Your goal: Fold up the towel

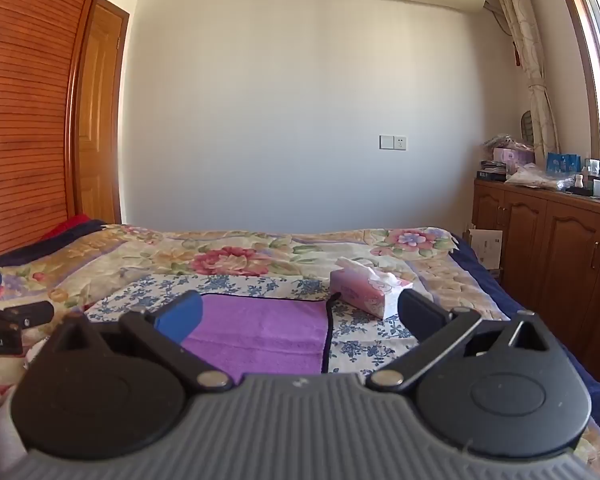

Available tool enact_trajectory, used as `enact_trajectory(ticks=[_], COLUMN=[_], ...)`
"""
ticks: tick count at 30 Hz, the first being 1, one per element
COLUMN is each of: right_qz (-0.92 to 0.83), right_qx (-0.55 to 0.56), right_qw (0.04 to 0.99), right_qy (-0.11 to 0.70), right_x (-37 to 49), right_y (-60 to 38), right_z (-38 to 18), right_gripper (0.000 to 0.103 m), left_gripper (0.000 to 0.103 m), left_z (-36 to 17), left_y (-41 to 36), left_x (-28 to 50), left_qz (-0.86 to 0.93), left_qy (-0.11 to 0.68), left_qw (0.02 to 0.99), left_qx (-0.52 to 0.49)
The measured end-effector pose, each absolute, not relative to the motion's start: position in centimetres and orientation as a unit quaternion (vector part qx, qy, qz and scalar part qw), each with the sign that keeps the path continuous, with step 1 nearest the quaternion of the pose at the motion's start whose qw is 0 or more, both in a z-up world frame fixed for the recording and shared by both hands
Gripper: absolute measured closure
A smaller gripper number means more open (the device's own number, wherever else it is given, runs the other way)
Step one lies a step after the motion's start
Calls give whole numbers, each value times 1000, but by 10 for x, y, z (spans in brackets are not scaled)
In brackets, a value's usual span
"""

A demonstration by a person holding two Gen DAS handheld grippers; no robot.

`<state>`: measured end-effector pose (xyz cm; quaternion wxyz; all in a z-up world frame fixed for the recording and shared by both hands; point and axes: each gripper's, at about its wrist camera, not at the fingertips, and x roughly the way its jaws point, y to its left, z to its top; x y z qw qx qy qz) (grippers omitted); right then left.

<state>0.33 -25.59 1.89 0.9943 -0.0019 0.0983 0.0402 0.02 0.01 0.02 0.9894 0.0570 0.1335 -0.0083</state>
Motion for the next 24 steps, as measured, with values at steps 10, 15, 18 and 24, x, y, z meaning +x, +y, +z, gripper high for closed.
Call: enact_trajectory(ticks=[10, 15, 18, 24], right_qz=[40, 40, 40, 40], right_qx=[-3, -4, -4, -4], right_qw=[994, 994, 994, 994], right_qy=[99, 99, 99, 99], right_x=[3, 3, 2, 2], right_y=[-255, -255, -255, -255], right_z=[19, 20, 20, 19], right_gripper=[0, 0, 0, 0], left_gripper=[0, 0, 0, 0], left_z=[0, 0, 0, 2], left_y=[0, -1, 0, -1], left_x=[0, 0, 0, -2], left_qz=[-7, -7, -8, -8], left_qy=[131, 131, 130, 128], left_qw=[990, 990, 990, 990], left_qx=[58, 56, 57, 56])
